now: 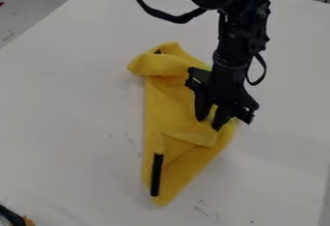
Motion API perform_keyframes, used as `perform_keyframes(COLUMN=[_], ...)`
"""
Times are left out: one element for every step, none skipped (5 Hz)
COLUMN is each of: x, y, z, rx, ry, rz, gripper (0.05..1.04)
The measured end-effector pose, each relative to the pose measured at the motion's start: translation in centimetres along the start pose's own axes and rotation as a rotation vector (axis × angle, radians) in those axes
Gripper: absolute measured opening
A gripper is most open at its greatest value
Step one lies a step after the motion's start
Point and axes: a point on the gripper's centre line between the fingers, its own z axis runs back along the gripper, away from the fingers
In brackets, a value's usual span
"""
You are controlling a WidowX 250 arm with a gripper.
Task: Unfold the cloth from the top right to the bottom left
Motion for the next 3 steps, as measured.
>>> perform_keyframes(x=[0.1, -0.2, -0.8], y=[-0.1, 0.2, 1.5], z=[0.0, -0.1, 1.3], rx=[-0.008, 0.016, 0.067], ry=[-0.008, 0.003, 0.001], rz=[-0.003, 0.004, 0.028], gripper=[0.144, 0.057, 0.053])
